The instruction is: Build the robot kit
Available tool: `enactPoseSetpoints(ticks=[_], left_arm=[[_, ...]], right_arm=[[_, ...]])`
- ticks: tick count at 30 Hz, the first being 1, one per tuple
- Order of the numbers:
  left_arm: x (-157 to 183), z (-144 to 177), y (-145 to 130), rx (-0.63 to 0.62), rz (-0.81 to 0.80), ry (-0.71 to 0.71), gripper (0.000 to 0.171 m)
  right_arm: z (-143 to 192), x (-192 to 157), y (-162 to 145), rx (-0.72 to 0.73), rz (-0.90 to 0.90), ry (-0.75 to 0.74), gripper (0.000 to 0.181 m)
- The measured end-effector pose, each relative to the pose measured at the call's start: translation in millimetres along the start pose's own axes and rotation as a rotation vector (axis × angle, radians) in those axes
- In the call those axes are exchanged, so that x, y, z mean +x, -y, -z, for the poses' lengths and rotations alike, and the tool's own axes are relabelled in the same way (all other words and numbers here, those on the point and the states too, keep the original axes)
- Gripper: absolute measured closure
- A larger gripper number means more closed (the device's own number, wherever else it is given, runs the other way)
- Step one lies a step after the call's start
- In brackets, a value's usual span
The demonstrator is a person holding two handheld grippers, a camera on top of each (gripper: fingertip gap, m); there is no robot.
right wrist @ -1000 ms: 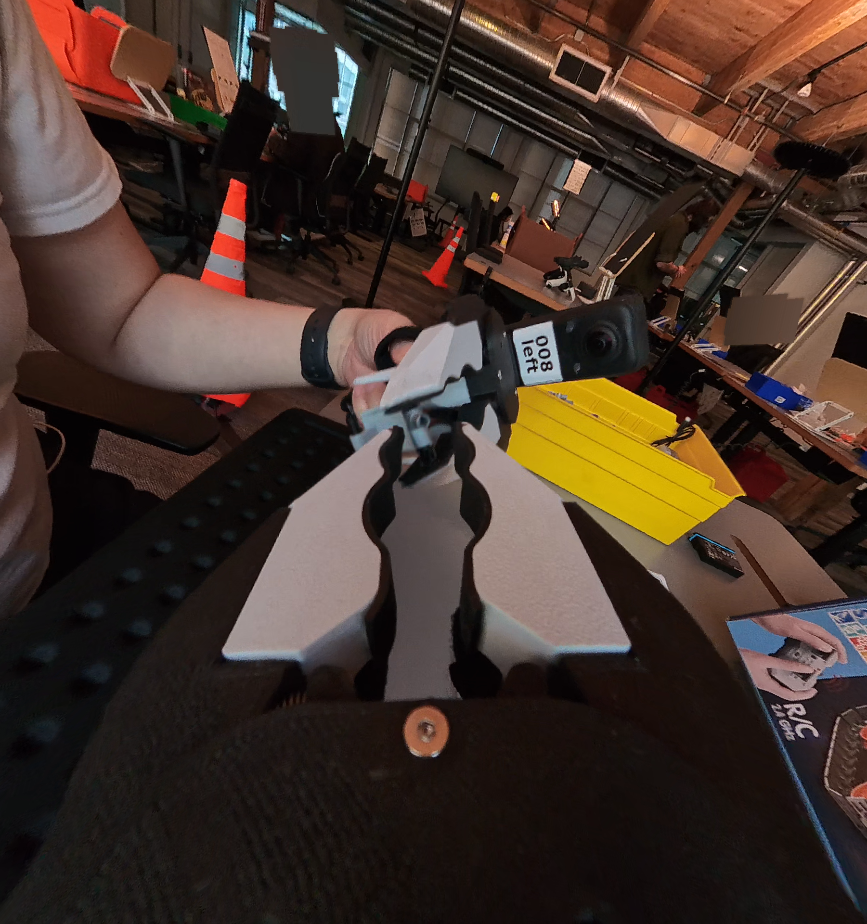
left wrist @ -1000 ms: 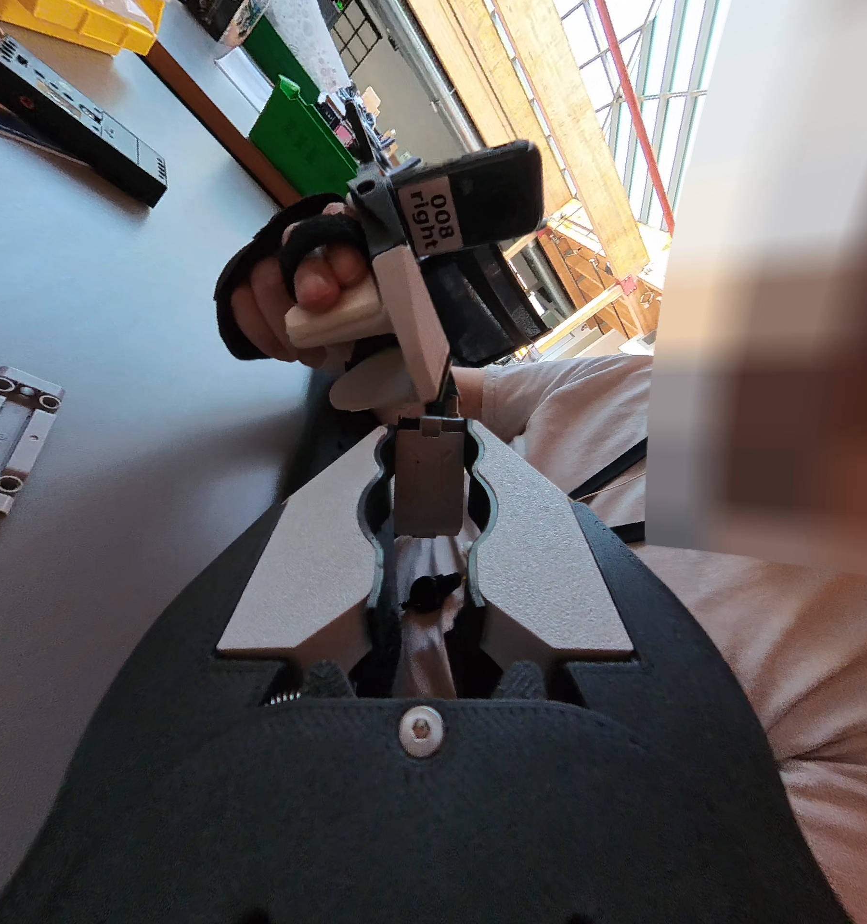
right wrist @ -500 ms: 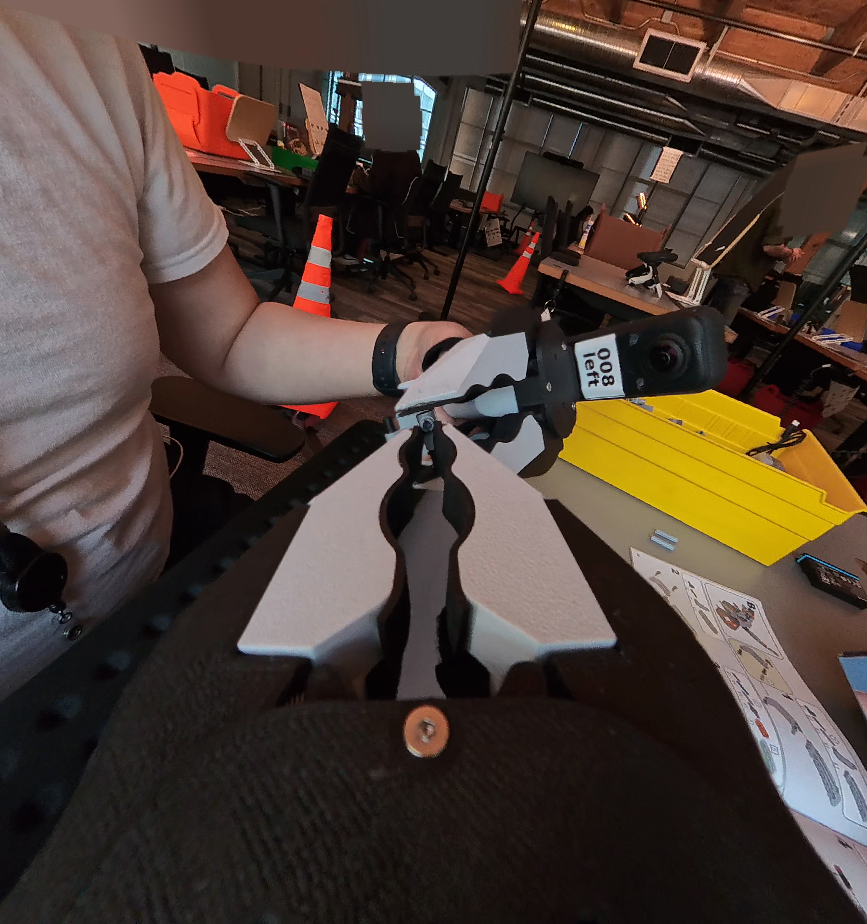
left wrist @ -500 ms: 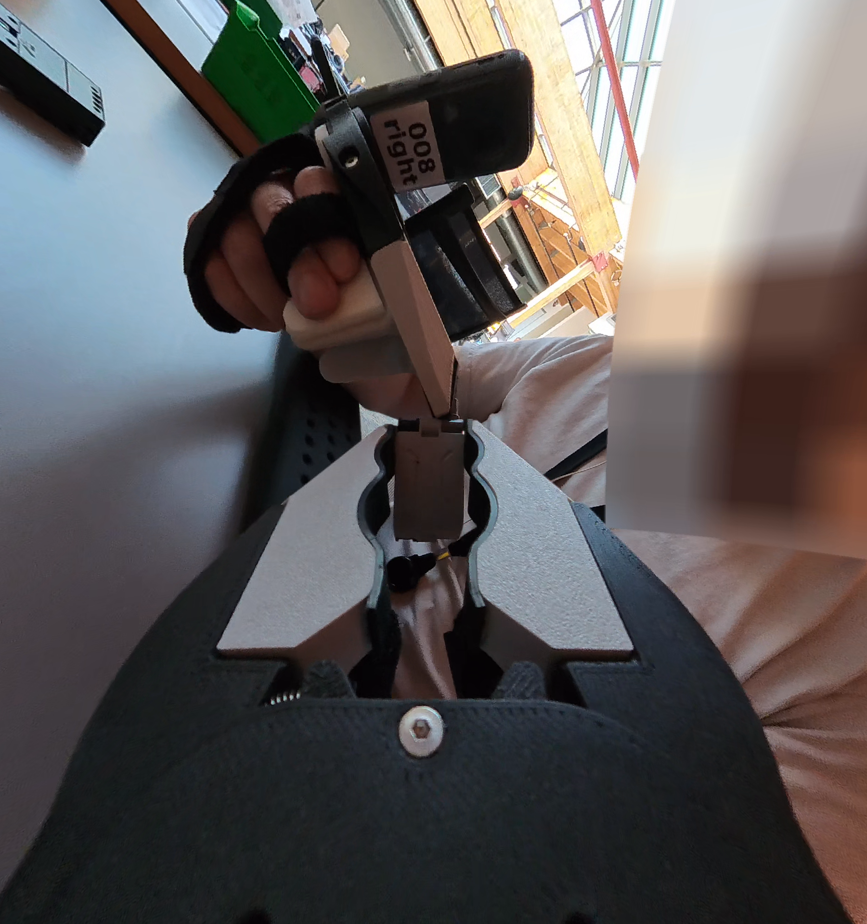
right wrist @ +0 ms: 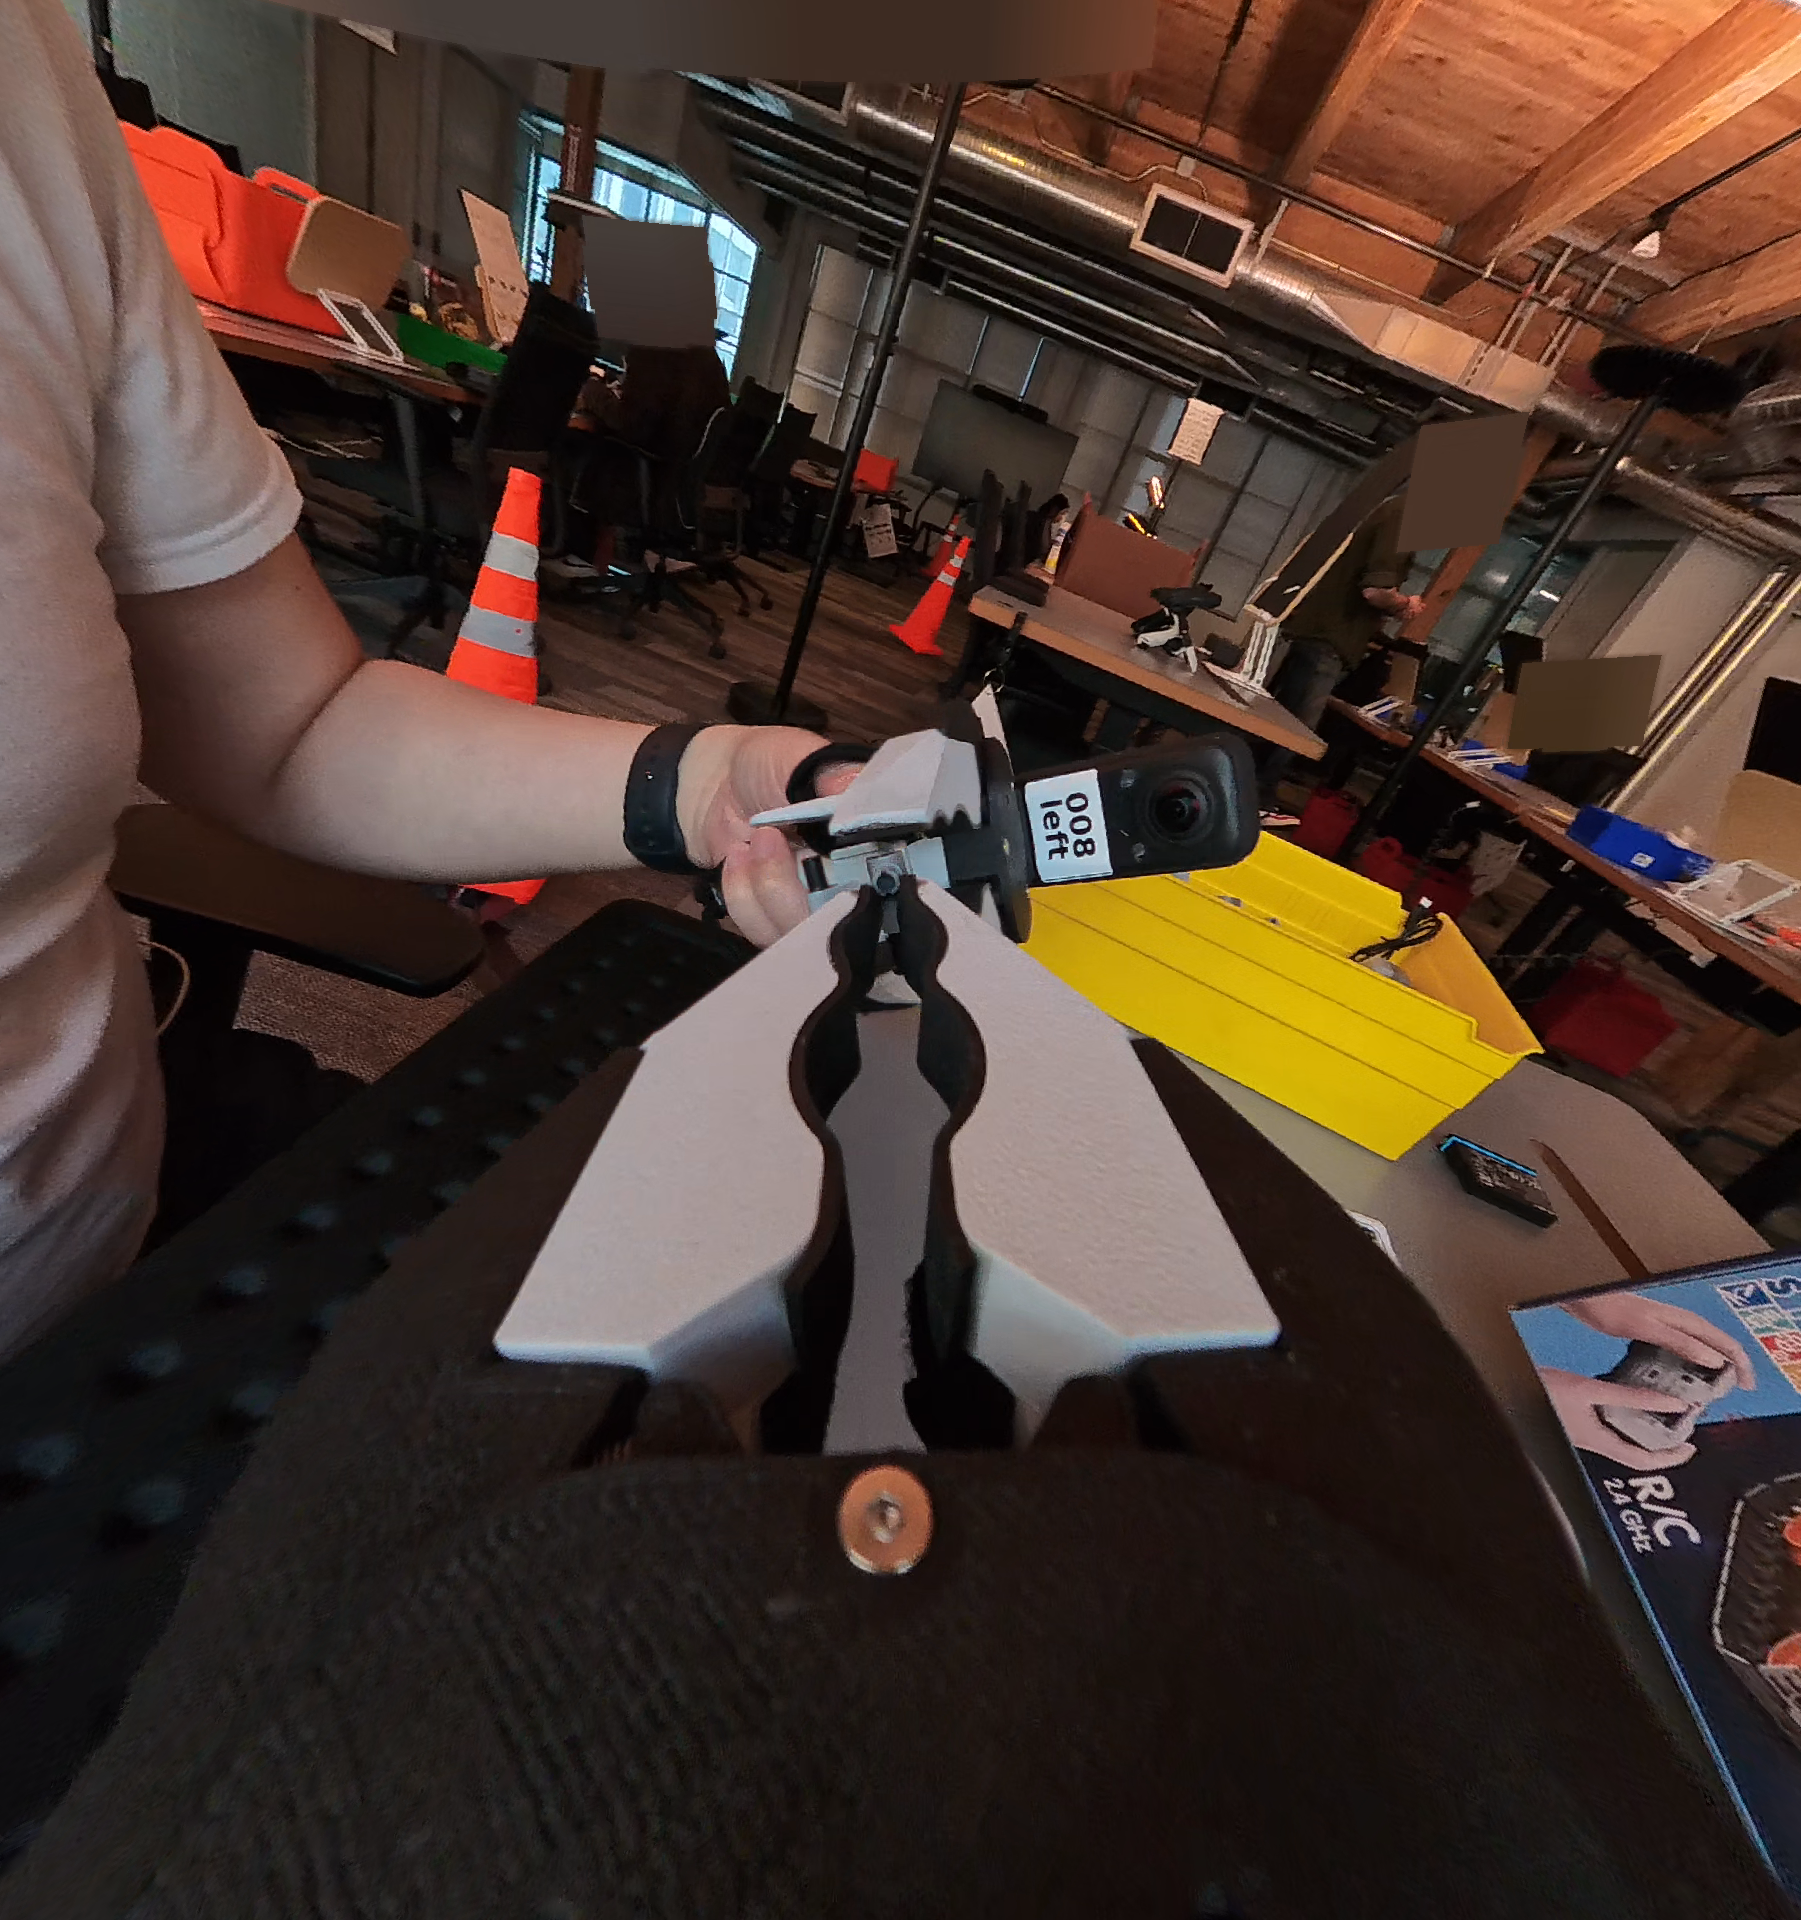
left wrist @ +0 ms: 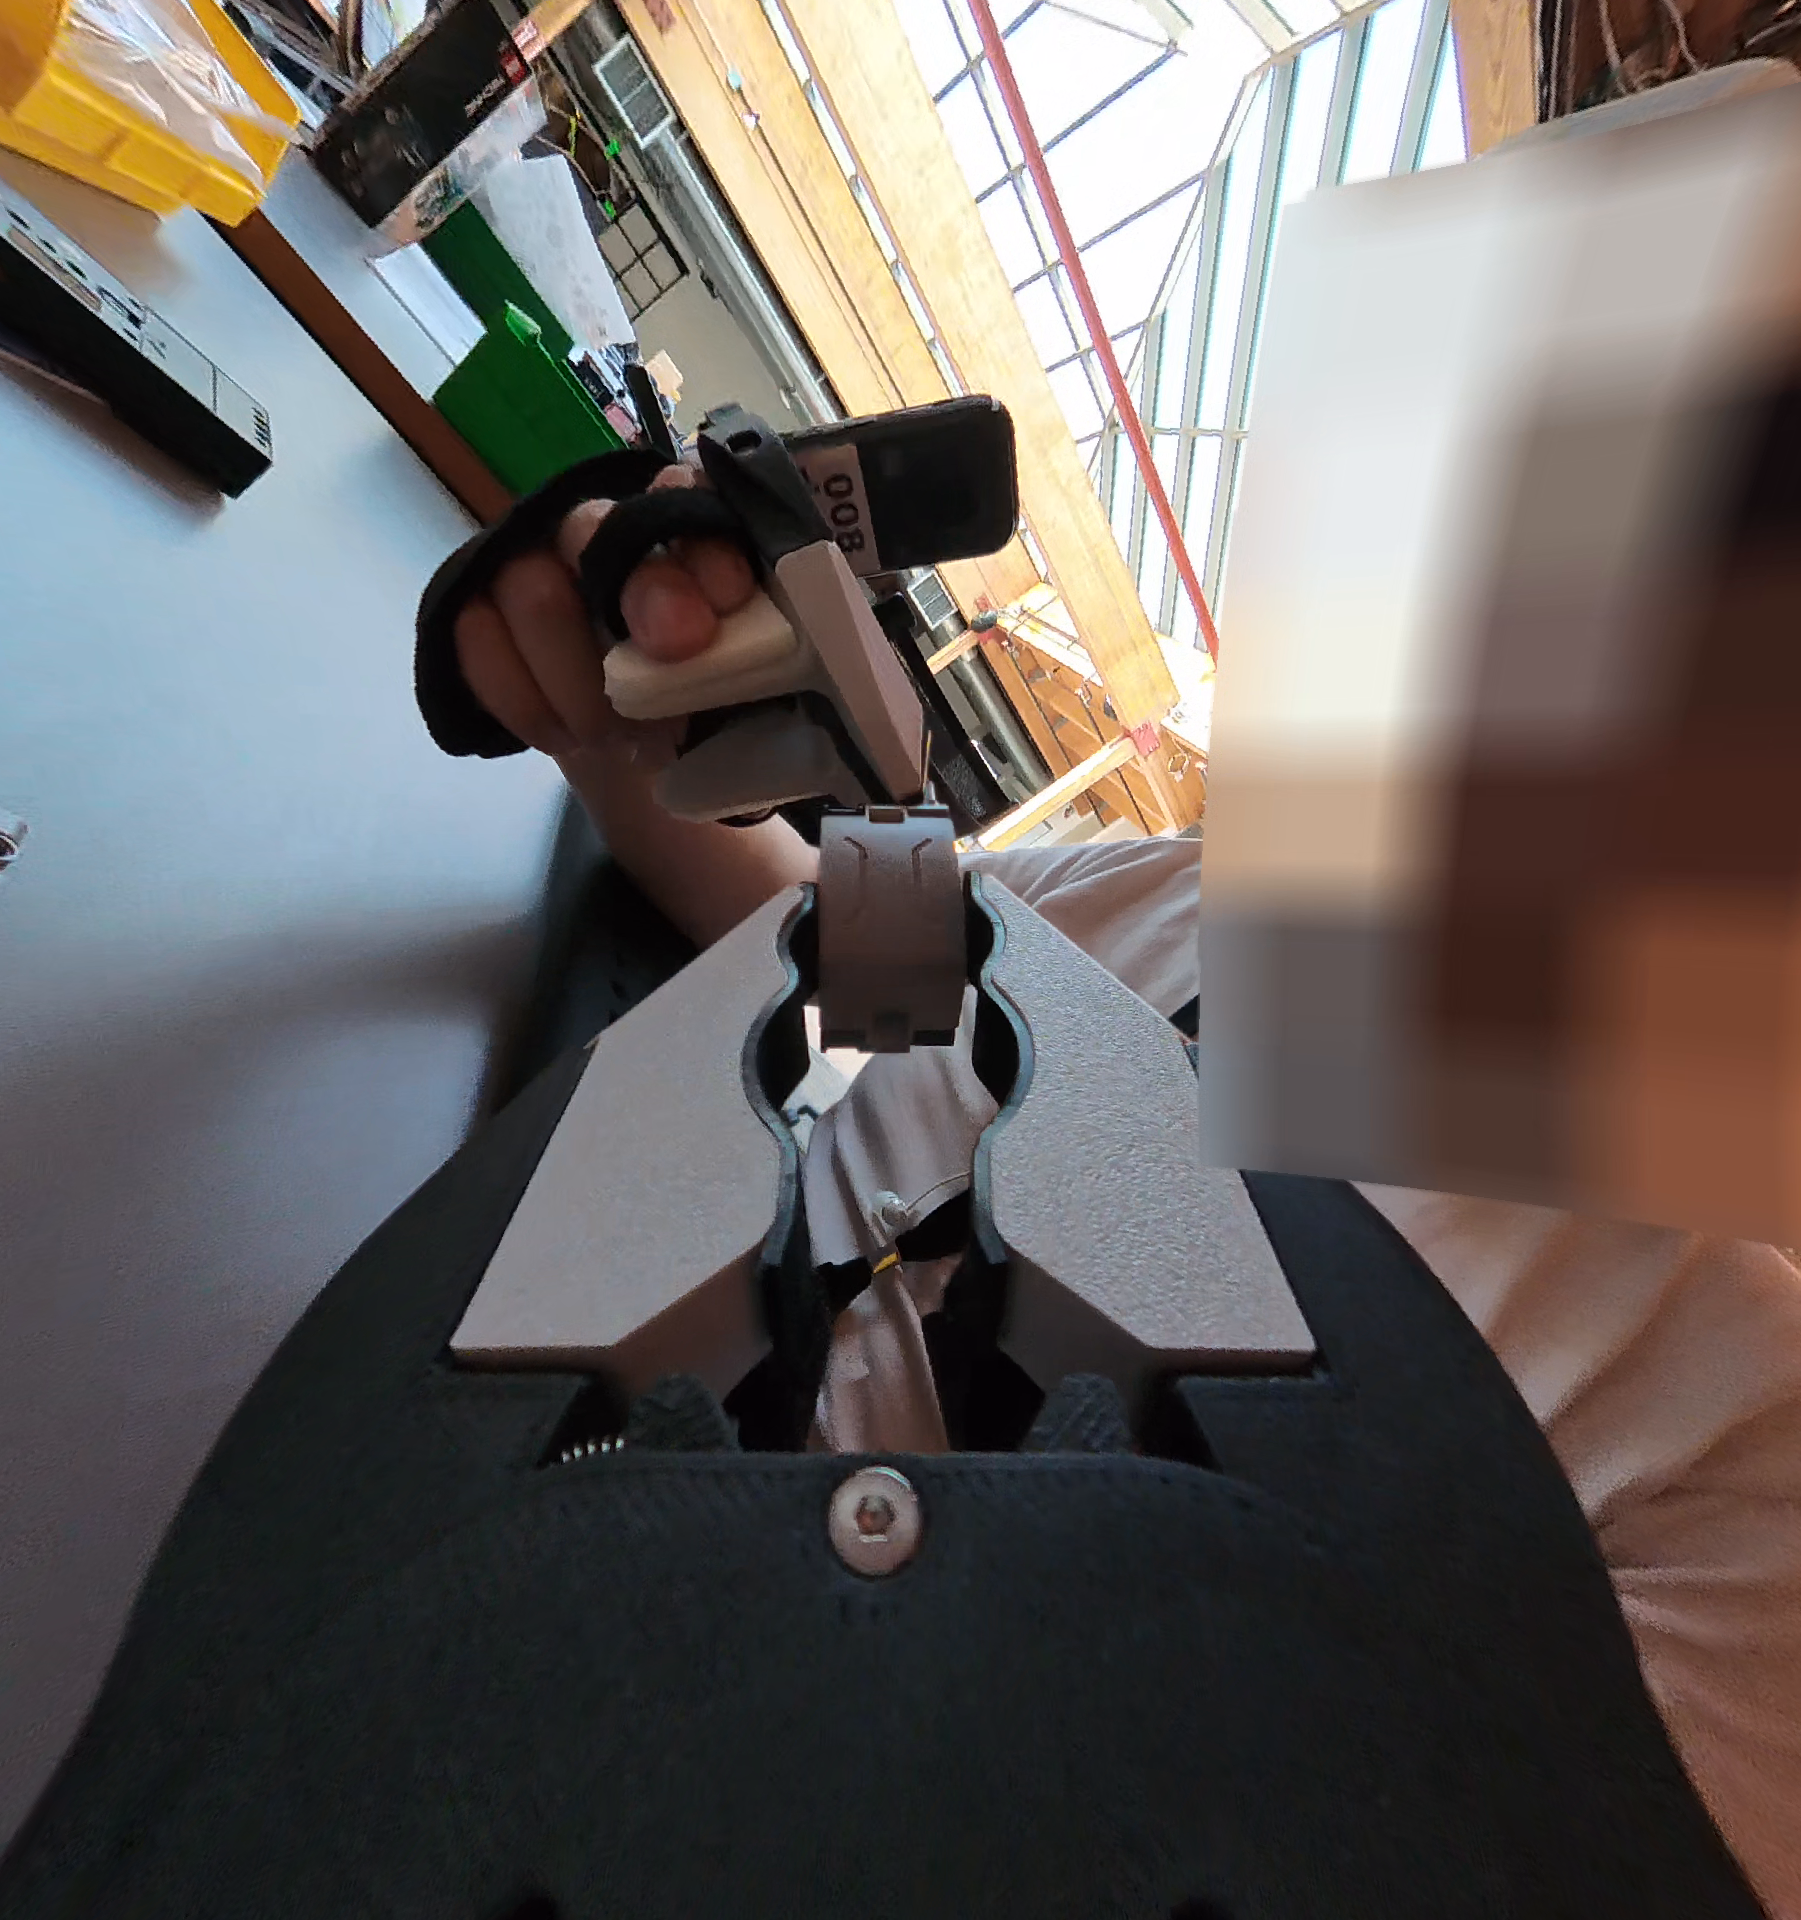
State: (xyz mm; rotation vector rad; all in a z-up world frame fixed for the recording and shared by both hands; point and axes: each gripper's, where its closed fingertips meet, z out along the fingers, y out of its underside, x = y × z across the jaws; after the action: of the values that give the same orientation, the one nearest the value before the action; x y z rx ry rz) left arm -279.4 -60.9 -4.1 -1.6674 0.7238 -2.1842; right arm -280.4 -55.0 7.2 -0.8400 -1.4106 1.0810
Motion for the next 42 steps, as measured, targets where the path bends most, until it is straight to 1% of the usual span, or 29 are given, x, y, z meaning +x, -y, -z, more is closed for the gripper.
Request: enactPoseSetpoints(ticks=[2, 6, 10, 15, 17, 18, 19, 21, 24, 27, 30, 31, 33, 35, 37, 38, 40, 42], left_arm=[[0, 0, -3, -0.012, 0.002, 0.003, 0.147], [1, 1, -11, -0.076, 0.037, 0.01, 0.147], [4, 2, -17, -0.136, 0.04, 0.031, 0.147], [5, 2, -18, -0.138, 0.056, 0.02, 0.147], [5, 1, -19, -0.14, 0.066, 0.013, 0.147], [5, 0, -20, -0.142, 0.068, 0.01, 0.147], [5, 0, -20, -0.142, 0.071, 0.008, 0.147], [6, -2, -22, -0.155, 0.076, -0.004, 0.147], [7, -5, -32, -0.221, 0.078, -0.011, 0.147], [6, -11, -53, -0.365, 0.087, 0.003, 0.147], [8, -19, -72, -0.495, 0.113, -0.014, 0.147], [9, -21, -75, -0.522, 0.118, -0.023, 0.147], [10, -24, -76, -0.539, 0.121, -0.035, 0.147], [11, -24, -67, -0.489, 0.109, -0.039, 0.147], [12, -20, -54, -0.415, 0.062, -0.028, 0.147], [15, -17, -49, -0.385, 0.04, -0.031, 0.147], [22, -14, -42, -0.339, 0.029, -0.053, 0.147], [21, -13, -41, -0.321, 0.033, -0.046, 0.147]], right_arm=[[-1, -2, -1, -0.003, -0.003, 0.013, 0.178], [-3, -13, -1, -0.017, -0.014, 0.069, 0.176], [-5, -18, 0, -0.018, -0.017, 0.094, 0.176], [-5, -18, 2, -0.01, -0.032, 0.089, 0.175], [-6, -16, 3, -0.004, -0.046, 0.077, 0.168], [-6, -17, 3, -0.003, -0.049, 0.083, 0.167], [-6, -19, 3, -0.003, -0.045, 0.098, 0.173], [-6, -23, 4, 0.003, -0.038, 0.117, 0.174], [-4, -34, 5, 0.0, -0.082, 0.202, 0.175], [-1, -58, 0, -0.029, -0.215, 0.382, 0.174], [3, -77, 1, -0.006, -0.358, 0.543, 0.174], [5, -79, 2, 0.011, -0.396, 0.58, 0.174], [9, -80, 5, 0.041, -0.457, 0.622, 0.174], [9, -69, 9, 0.078, -0.467, 0.574, 0.173], [9, -53, 15, 0.126, -0.432, 0.475, 0.159], [10, -47, 17, 0.141, -0.412, 0.434, 0.155], [10, -37, 15, 0.127, -0.353, 0.358, 0.155], [6, -31, 14, 0.11, -0.281, 0.289, 0.157]])
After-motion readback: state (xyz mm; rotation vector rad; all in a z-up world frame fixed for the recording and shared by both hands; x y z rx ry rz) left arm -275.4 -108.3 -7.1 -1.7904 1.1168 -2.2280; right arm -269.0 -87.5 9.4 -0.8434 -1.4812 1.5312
